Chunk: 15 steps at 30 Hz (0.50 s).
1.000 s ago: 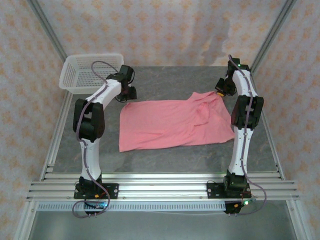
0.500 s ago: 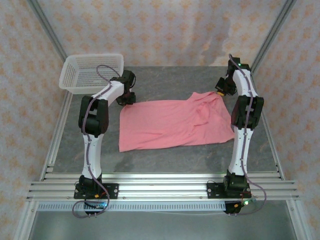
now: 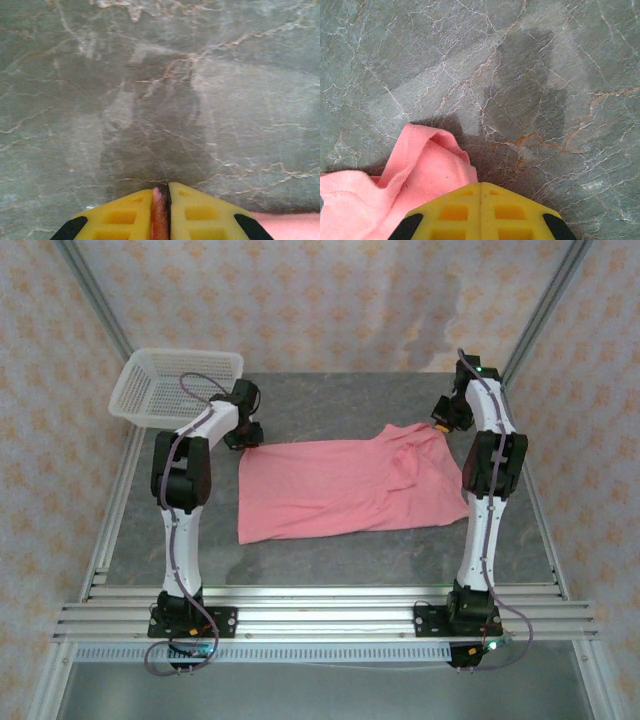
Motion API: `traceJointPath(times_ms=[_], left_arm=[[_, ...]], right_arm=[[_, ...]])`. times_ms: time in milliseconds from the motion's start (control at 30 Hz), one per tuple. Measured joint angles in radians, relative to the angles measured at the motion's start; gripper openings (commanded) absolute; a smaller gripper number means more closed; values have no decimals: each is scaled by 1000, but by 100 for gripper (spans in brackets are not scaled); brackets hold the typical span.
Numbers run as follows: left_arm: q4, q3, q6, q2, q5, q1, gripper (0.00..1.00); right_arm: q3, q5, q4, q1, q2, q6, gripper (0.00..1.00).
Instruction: Fold the inside-out t-shirt
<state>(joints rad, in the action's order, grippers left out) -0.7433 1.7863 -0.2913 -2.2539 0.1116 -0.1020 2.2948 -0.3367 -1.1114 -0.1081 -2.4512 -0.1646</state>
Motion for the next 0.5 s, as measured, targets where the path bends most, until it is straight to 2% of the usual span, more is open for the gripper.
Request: traceJointPath(times_ms=[167, 300, 333, 500], left_arm=[[21, -37, -15, 22, 40, 18, 15], [35, -43, -26, 22, 50, 18, 7], [37, -43, -29, 22, 52, 18, 1], [46, -48, -50, 29, 67, 20, 0]], right_arm=[[0, 0, 0, 0, 0, 0, 0], [0, 0, 0, 0, 0, 0, 0], [0, 0, 0, 0, 0, 0, 0], [0, 0, 0, 0, 0, 0, 0]])
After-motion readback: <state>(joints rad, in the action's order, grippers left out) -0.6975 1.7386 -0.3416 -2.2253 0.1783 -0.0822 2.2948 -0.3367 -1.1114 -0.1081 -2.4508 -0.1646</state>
